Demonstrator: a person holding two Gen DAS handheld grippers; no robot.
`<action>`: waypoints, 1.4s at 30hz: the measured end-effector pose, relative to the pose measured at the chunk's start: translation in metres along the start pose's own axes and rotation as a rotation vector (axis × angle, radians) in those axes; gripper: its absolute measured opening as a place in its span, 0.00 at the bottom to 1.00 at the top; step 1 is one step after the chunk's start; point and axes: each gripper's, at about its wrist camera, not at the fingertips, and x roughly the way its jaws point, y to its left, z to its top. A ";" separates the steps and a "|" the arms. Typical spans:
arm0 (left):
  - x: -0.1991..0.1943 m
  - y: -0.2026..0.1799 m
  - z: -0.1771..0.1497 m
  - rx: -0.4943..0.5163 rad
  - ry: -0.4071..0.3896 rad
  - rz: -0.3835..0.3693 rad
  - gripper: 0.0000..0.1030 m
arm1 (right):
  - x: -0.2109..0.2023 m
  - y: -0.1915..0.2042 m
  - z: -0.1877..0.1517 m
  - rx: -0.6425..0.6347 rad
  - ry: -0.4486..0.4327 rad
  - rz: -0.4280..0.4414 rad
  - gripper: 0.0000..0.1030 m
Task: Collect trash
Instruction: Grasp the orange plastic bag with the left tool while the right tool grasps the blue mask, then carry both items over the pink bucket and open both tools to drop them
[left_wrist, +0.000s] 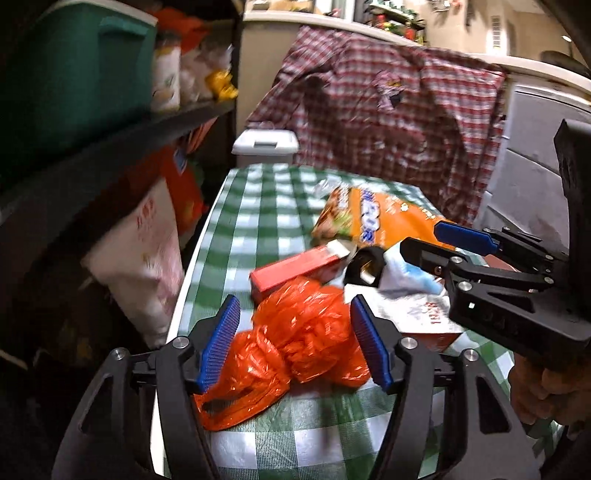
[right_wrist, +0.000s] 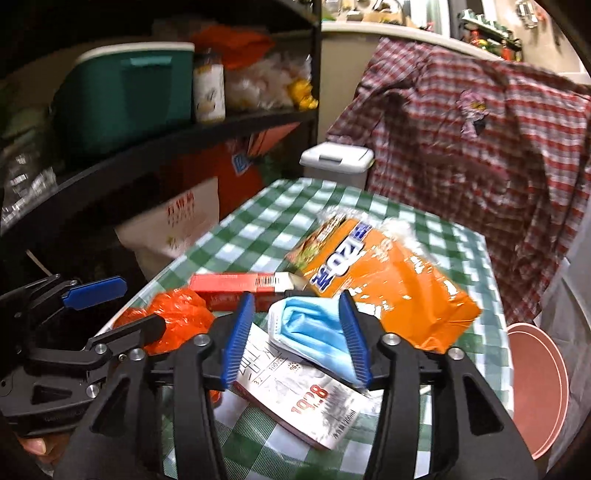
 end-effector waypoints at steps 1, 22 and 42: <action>0.002 0.002 -0.001 -0.013 0.000 -0.002 0.66 | 0.005 0.001 -0.001 -0.005 0.013 0.000 0.49; 0.001 -0.005 0.001 -0.023 0.034 -0.068 0.35 | -0.004 -0.009 -0.001 -0.036 0.053 -0.008 0.15; -0.096 -0.071 0.089 0.111 -0.109 -0.042 0.30 | -0.155 -0.084 0.028 0.027 -0.145 -0.053 0.15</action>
